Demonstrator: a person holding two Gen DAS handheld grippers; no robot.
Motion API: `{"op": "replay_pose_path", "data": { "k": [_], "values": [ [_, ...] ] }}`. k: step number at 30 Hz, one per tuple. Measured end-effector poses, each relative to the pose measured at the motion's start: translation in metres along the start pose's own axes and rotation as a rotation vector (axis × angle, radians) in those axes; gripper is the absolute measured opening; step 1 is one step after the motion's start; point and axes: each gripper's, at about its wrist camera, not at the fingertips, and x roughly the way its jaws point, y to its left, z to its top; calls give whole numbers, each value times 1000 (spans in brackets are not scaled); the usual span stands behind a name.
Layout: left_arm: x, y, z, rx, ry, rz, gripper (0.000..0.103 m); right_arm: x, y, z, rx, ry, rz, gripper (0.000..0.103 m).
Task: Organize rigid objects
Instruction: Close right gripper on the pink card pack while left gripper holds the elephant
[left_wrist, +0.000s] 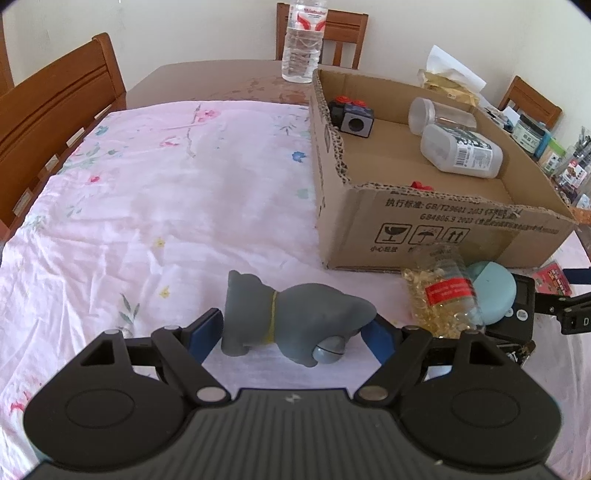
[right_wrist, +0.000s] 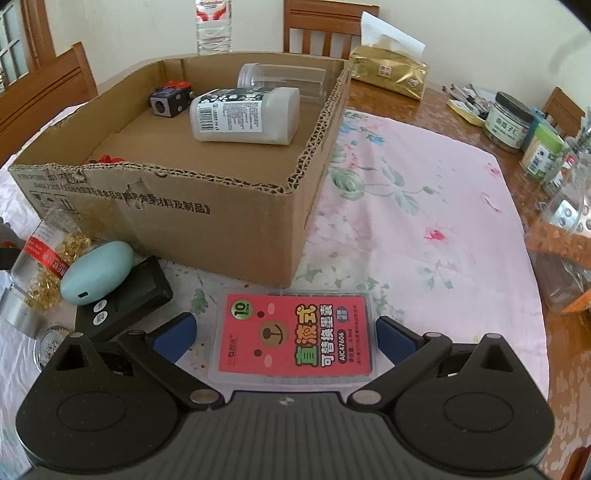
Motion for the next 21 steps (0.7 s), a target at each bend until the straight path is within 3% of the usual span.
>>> {"op": "replay_pose_path", "data": {
  "k": [7,21],
  "values": [
    [0,-1,3,-4,-3,11,81,-4,-2,0,12,-8,-12,94],
    [-5,-4,5,9,-12,40,84,-6,-3,-1,25,12,-18,94]
  ]
}}
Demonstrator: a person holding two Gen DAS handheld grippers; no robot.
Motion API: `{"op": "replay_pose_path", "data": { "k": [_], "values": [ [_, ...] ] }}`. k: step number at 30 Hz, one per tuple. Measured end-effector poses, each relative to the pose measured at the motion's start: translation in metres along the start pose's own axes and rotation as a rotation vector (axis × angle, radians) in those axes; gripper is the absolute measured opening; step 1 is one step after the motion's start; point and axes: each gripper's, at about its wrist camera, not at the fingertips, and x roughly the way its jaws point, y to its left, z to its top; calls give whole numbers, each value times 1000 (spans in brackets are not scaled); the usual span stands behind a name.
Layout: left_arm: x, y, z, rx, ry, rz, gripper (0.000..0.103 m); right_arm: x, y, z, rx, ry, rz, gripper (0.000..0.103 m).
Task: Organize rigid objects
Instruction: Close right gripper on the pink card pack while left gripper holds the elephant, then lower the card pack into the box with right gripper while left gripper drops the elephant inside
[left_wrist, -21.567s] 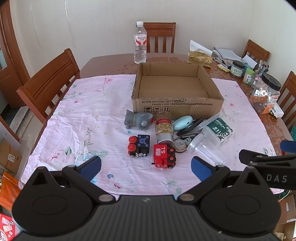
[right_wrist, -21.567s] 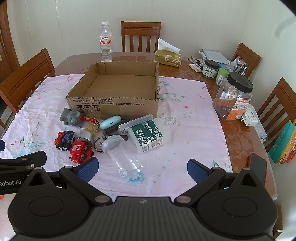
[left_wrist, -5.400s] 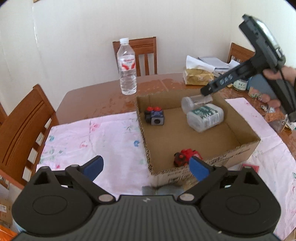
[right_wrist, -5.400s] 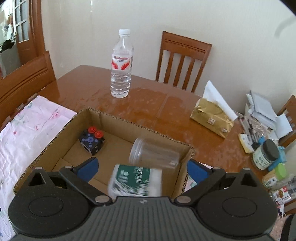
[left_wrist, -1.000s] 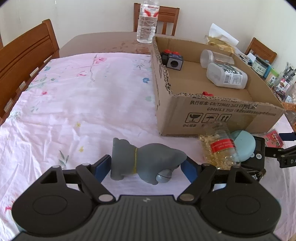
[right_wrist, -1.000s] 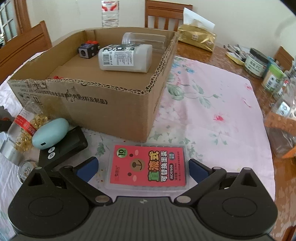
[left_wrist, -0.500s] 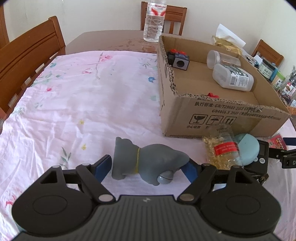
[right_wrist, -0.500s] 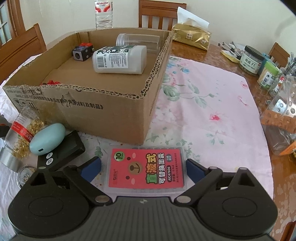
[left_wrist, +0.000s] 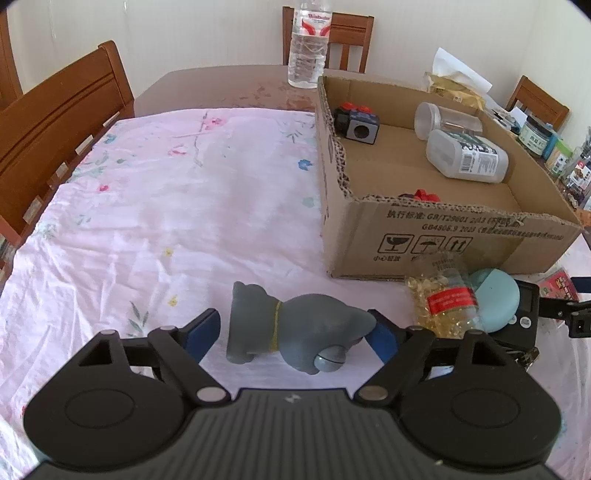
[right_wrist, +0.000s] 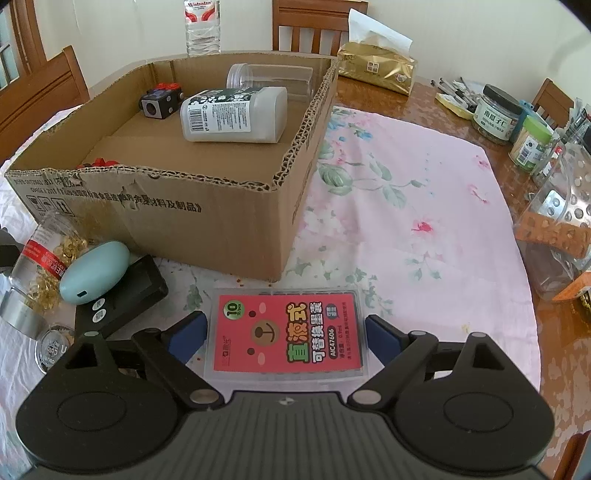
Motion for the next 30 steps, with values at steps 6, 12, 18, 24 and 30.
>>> {"op": "replay_pose_path", "data": {
  "k": [6,12,18,24,30],
  "values": [
    [-2,-2,1,20,-3,-5,84,2,2,1,-8,48,13,103],
    [-1,-1,2,16,-4,-9,84,3,3,2,-15,58,9,103],
    [-2,-2,2,19,-7,-6,84,3,3,4,-23,66,10,103],
    [-3,-1,1,19,-8,-2,84,-1,4,5,-32,63,18,94],
    [-4,-2,4,26,3,-23,71,-3,5,5,-42,67,18,94]
  ]
}}
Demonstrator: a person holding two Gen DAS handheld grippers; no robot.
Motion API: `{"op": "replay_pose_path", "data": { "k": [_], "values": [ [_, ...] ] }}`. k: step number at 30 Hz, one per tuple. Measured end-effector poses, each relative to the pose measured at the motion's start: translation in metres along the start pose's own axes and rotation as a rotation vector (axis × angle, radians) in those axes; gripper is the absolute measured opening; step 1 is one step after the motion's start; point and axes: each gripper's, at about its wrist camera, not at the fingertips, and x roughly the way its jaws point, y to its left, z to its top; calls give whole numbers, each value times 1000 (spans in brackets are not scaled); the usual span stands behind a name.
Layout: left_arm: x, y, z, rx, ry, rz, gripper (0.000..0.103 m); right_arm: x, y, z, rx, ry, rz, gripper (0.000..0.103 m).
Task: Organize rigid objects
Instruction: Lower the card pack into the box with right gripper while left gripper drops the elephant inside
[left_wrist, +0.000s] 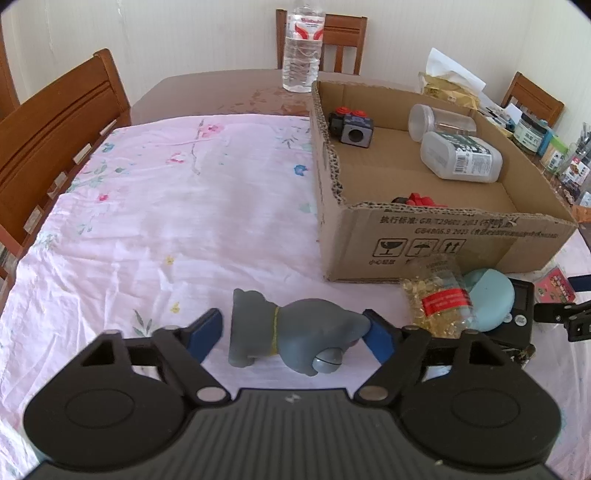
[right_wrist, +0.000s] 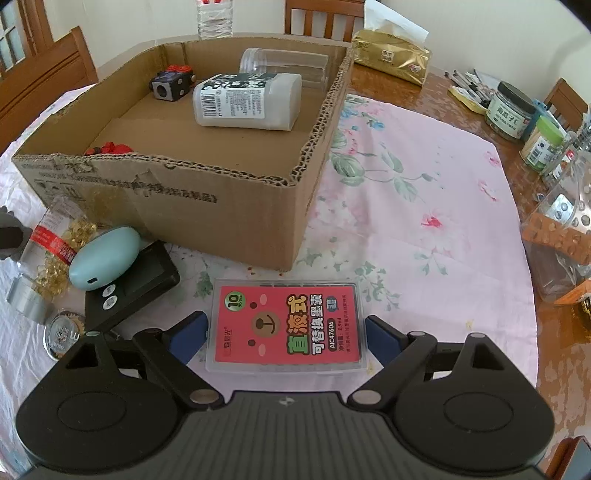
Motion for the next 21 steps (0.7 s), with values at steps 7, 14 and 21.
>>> {"op": "replay_pose_path", "data": {
  "k": [7,14,21],
  "values": [
    [-2,-3,5,26,42,-8,71,-14,0,4,-28,-3,7,94],
    [-21,-4,14,77,46,-22,70,-41,-8,13,-33,-29,18,94],
    [-51,-5,34,146,20,-36,70,-88,-15,32,-55,-105,27,94]
  ]
}}
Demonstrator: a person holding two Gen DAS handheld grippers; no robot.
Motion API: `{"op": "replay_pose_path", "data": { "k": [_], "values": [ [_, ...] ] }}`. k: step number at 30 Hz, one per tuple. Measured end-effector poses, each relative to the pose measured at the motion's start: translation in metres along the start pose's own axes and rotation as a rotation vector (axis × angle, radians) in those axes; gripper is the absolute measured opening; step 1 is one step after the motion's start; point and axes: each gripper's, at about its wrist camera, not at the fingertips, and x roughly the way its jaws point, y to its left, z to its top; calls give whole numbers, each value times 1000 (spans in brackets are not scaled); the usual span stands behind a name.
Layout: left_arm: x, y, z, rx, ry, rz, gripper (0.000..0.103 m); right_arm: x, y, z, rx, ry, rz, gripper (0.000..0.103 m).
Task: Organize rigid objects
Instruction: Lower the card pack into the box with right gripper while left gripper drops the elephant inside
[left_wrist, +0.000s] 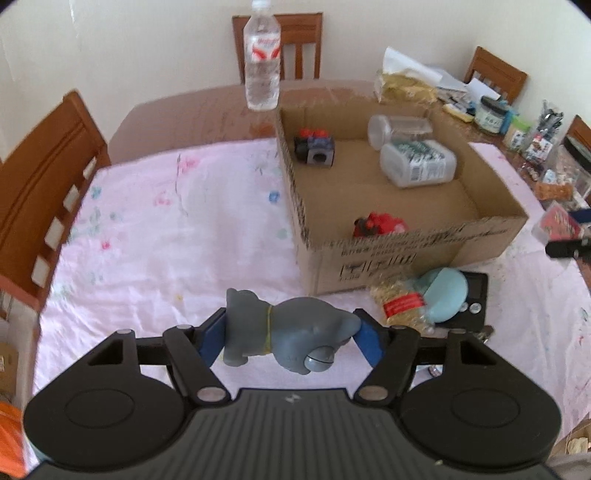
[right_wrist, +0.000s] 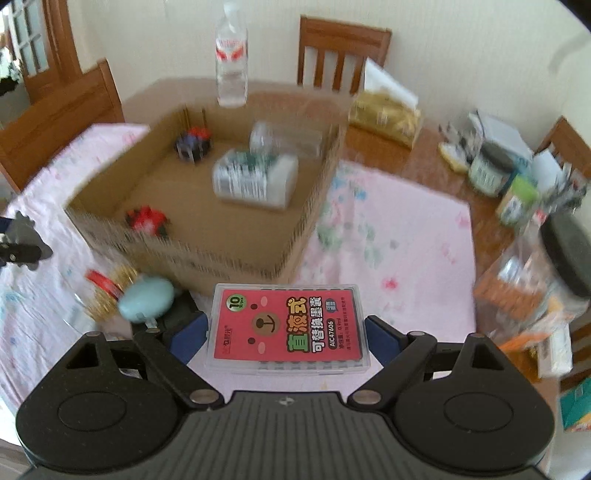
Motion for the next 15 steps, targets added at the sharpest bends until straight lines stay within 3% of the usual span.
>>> {"op": "replay_pose_path", "data": {
  "k": [6,12,15],
  "values": [
    [-14,-2,18,18,-51,-1,70,-15,16,39,-40,-105,60,94],
    [-21,0,26,9,-90,15,71,13,36,66,-85,-127,95,94],
    [-24,2,28,4,-103,25,71,28,45,68,-101,-118,61,103]
  ]
}}
